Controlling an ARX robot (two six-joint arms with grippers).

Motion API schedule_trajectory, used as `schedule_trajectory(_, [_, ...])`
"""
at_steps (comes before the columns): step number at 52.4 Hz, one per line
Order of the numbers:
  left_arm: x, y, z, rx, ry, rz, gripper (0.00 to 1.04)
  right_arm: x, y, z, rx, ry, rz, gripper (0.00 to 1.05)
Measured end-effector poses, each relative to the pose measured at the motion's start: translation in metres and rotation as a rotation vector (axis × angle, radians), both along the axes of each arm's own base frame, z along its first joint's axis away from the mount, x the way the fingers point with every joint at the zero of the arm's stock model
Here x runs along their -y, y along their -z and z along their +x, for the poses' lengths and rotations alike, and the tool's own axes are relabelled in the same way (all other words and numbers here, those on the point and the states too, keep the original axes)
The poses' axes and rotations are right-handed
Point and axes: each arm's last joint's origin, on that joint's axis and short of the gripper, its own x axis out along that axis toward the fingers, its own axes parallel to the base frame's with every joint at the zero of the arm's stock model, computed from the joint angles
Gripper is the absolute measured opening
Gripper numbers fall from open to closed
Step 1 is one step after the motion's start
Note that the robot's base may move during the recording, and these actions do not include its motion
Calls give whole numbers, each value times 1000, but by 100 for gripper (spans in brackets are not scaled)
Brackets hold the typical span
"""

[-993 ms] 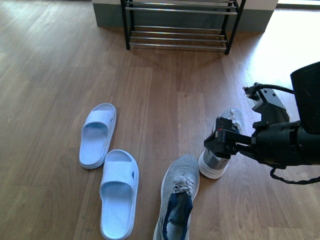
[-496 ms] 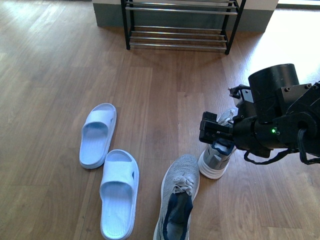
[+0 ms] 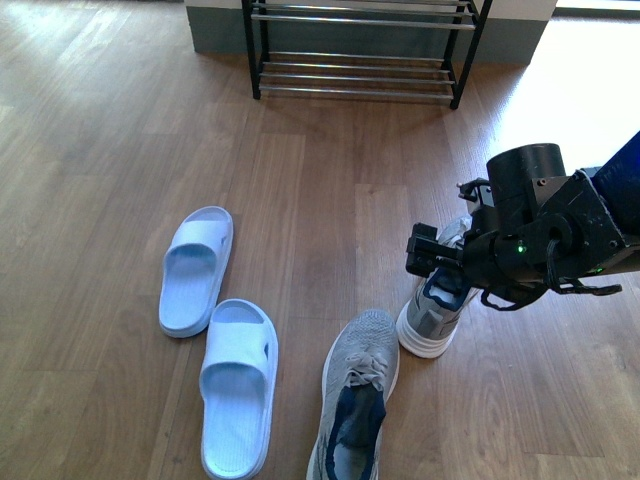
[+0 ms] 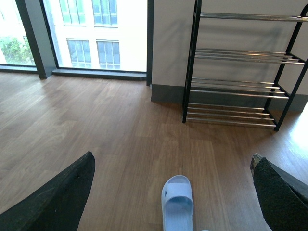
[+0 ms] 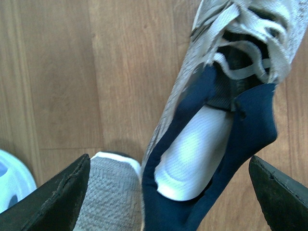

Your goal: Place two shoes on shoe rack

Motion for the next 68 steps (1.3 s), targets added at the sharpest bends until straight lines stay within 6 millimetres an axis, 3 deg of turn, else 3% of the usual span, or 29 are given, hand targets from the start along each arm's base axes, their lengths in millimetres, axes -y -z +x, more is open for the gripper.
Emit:
schedule_trajectory(12, [0, 0, 0, 0, 0, 0, 95, 29, 9, 7, -8, 40, -25, 96])
schedule_trajectory(29, [0, 0, 0, 0, 0, 0, 95, 53, 12, 1, -34, 39, -42, 96])
schedule_trajectory(50, [0, 0, 0, 0, 0, 0, 95, 62, 40, -6, -100, 35, -85, 96])
schedule_trajectory(68, [0, 0, 0, 0, 0, 0, 95, 61, 64, 4, -106, 34, -65, 96])
